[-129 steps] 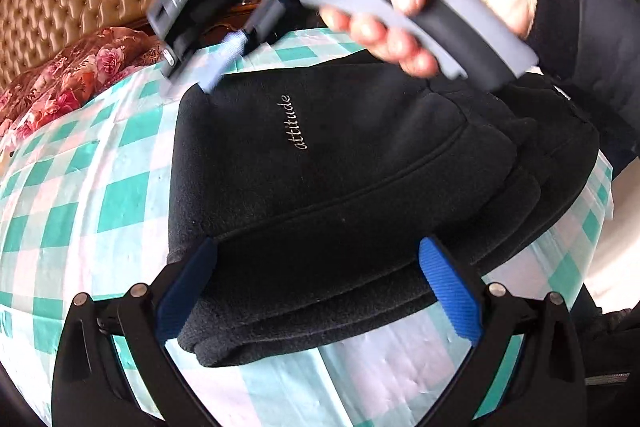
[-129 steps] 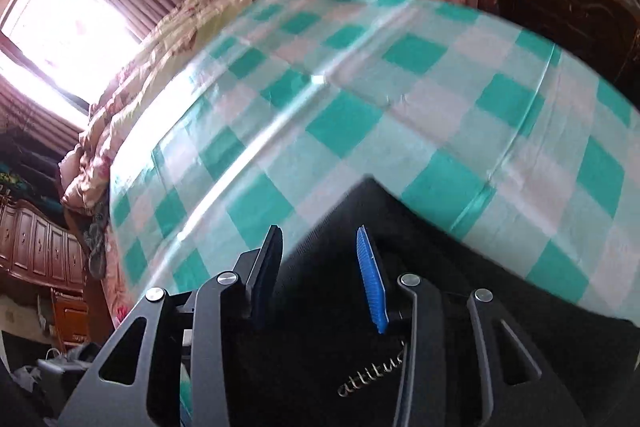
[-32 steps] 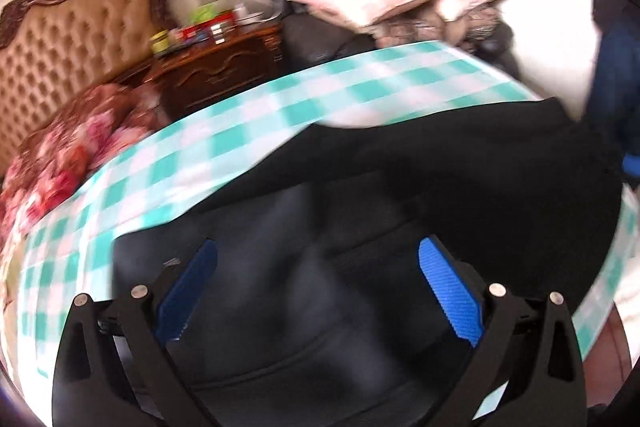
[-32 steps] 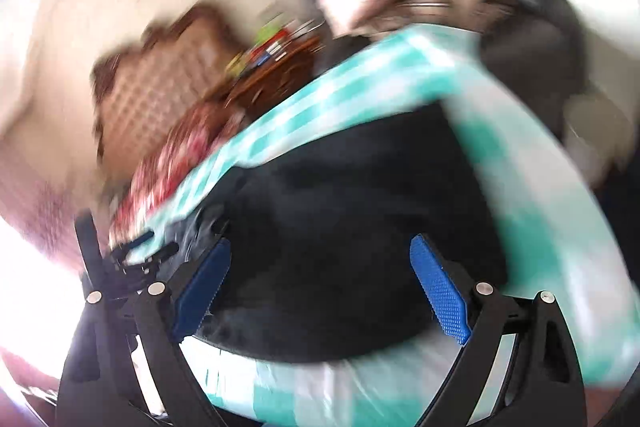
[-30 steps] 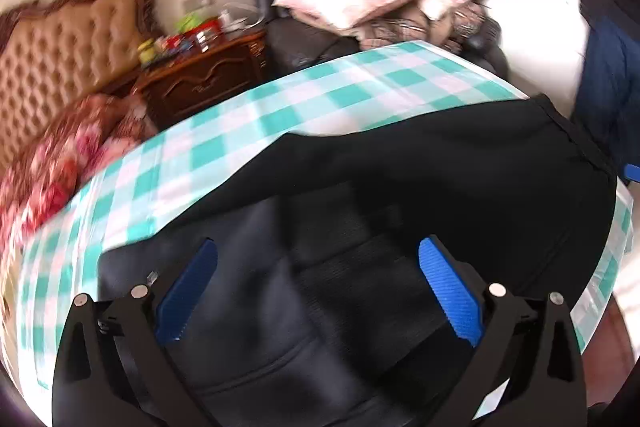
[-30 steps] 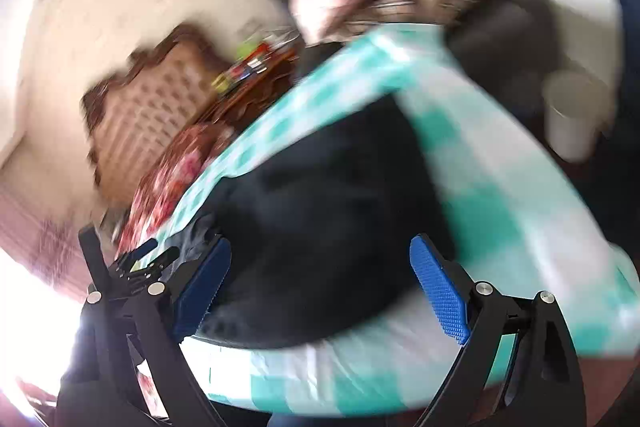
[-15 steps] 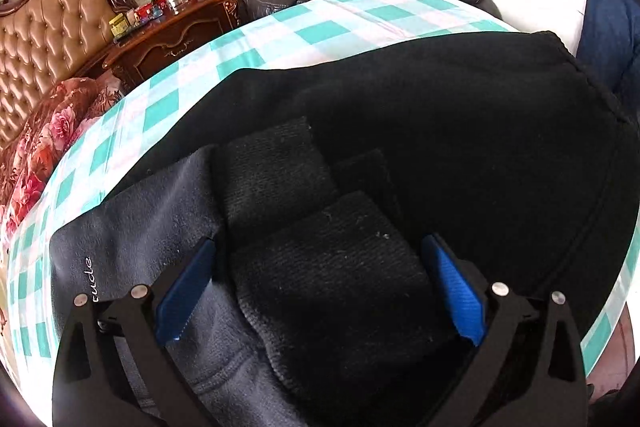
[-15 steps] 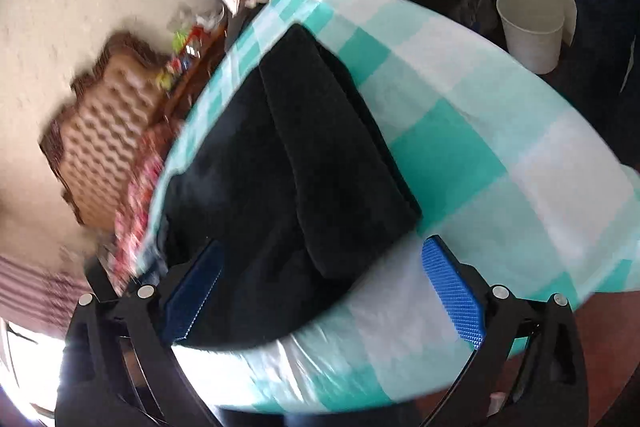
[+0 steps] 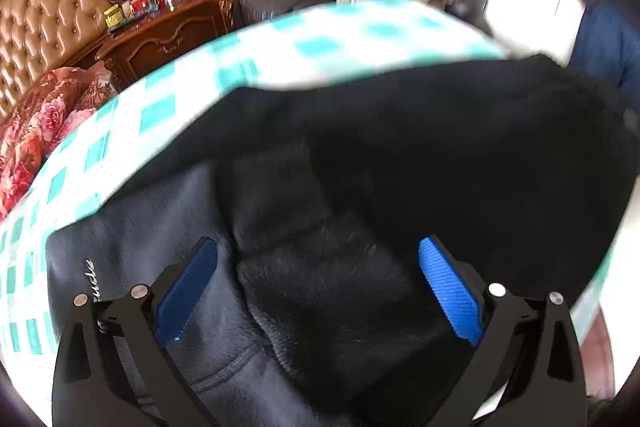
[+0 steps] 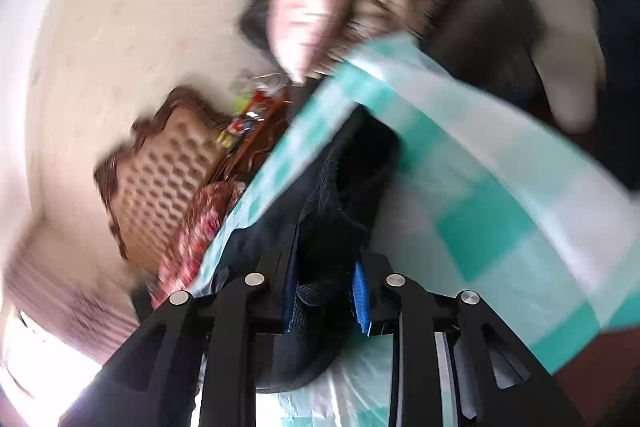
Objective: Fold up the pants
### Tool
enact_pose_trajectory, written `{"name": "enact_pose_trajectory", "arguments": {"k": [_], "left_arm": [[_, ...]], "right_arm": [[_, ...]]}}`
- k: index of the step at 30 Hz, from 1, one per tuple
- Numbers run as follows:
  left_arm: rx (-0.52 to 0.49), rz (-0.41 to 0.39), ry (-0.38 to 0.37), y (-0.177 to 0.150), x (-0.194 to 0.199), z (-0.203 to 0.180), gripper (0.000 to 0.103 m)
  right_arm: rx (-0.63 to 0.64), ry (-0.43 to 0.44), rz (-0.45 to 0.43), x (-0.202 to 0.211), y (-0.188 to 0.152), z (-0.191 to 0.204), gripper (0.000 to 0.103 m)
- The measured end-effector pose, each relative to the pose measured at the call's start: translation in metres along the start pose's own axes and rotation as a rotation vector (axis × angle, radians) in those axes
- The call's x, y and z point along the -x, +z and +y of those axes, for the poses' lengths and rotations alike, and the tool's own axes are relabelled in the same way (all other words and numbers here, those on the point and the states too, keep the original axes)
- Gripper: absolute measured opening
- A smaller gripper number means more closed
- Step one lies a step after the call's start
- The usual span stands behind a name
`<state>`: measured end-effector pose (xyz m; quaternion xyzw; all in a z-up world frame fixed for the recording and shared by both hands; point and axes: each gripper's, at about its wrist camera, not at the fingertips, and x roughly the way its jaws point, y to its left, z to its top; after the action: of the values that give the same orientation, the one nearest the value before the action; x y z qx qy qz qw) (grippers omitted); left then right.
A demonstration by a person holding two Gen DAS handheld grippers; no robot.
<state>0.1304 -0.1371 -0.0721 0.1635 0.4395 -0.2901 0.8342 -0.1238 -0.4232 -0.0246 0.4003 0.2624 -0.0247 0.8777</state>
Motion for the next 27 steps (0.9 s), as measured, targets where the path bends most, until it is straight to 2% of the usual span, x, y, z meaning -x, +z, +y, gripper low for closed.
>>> {"name": "enact_pose_trajectory", "arguments": {"k": [2,4,7,10,13,15,17,18,21,25,27], "left_arm": [[0.021,-0.039,-0.044,0.012,0.021,0.002,0.101],[0.05,-0.057,-0.137,0.026,0.037,0.005,0.101],[0.156,-0.069,-0.347,0.05,0.054,0.016,0.101],[0.242,-0.015,-0.539,0.072,0.06,0.028,0.101],[0.219,0.091,-0.622,0.085,0.06,0.013,0.101],[0.177,0.147,-0.585,0.089,0.058,0.0,0.101],[0.106,0.196,-0.482,0.09,0.053,-0.017,0.101],[0.08,0.218,-0.455,0.089,0.049,-0.024,0.101],[0.008,0.304,-0.397,0.087,0.031,-0.047,0.101],[-0.102,0.459,-0.303,0.079,-0.009,-0.084,0.101],[-0.123,0.47,-0.283,0.079,-0.015,-0.093,0.101]], "right_arm": [[0.142,-0.013,-0.014,0.002,-0.004,0.036,0.025],[0.273,-0.026,-0.015,0.002,-0.011,0.068,0.025],[0.508,-0.062,-0.016,-0.004,-0.036,0.118,0.025],[0.688,-0.087,-0.003,-0.013,-0.064,0.155,0.025],[0.842,-0.106,0.018,-0.026,-0.096,0.18,0.025],[0.93,-0.124,0.026,-0.037,-0.115,0.193,0.025],[0.999,-0.136,0.033,-0.044,-0.132,0.201,0.025],[1.017,-0.139,0.036,-0.044,-0.137,0.203,0.025],[1.056,-0.139,0.043,-0.045,-0.149,0.203,0.025],[1.09,-0.163,0.037,-0.042,-0.154,0.201,0.025],[1.089,-0.174,0.037,-0.04,-0.155,0.196,0.025]]}}
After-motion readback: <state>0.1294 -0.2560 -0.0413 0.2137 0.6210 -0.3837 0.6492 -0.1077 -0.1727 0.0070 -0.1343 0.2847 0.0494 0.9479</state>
